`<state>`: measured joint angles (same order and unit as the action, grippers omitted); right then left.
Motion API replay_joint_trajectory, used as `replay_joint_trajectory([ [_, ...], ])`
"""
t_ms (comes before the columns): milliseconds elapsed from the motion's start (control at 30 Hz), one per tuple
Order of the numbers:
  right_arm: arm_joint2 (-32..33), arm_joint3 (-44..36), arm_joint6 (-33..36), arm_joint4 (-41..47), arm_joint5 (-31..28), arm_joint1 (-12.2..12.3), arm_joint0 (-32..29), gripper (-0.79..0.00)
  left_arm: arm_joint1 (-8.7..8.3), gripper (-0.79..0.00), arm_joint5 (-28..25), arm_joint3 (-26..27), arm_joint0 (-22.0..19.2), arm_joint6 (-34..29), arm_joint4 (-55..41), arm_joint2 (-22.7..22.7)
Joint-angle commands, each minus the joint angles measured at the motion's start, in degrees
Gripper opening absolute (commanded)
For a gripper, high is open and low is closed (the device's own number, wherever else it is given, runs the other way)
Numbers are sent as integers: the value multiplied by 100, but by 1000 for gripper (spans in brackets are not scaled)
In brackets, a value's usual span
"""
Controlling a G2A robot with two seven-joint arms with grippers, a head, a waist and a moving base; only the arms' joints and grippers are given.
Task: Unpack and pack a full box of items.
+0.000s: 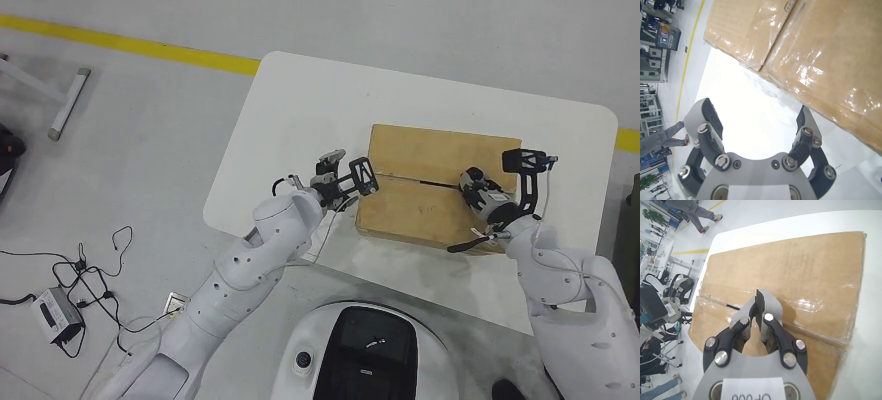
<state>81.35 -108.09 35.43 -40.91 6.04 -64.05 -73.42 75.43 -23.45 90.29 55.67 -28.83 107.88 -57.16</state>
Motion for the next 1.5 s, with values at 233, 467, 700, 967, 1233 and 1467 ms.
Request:
replay_joint_trajectory([
  [233, -123, 68, -39, 26, 43, -28, 79, -785, 63, -37, 494, -273, -155, 332, 284, 83],
  [467, -226, 100, -58, 29, 56, -48, 124, -785, 84, -785, 804, -159, -92, 470, 432, 30],
  [700, -279, 139, -55, 42, 44, -64, 183, -785, 76, -785, 728, 19, 21, 460, 641, -9],
  [967, -312, 181, -36, 48, 27, -76, 223, -785, 75, -175, 693, 277, 85, 383, 621, -192],
  [1233, -402, 246, -24, 45, 2, -94, 282, -785, 76, 0, 523, 497, 63, 316, 608, -329],
  [1467, -478, 298, -33, 40, -27, -111, 323, -785, 104, 0, 629, 694, 14, 269, 640, -361],
])
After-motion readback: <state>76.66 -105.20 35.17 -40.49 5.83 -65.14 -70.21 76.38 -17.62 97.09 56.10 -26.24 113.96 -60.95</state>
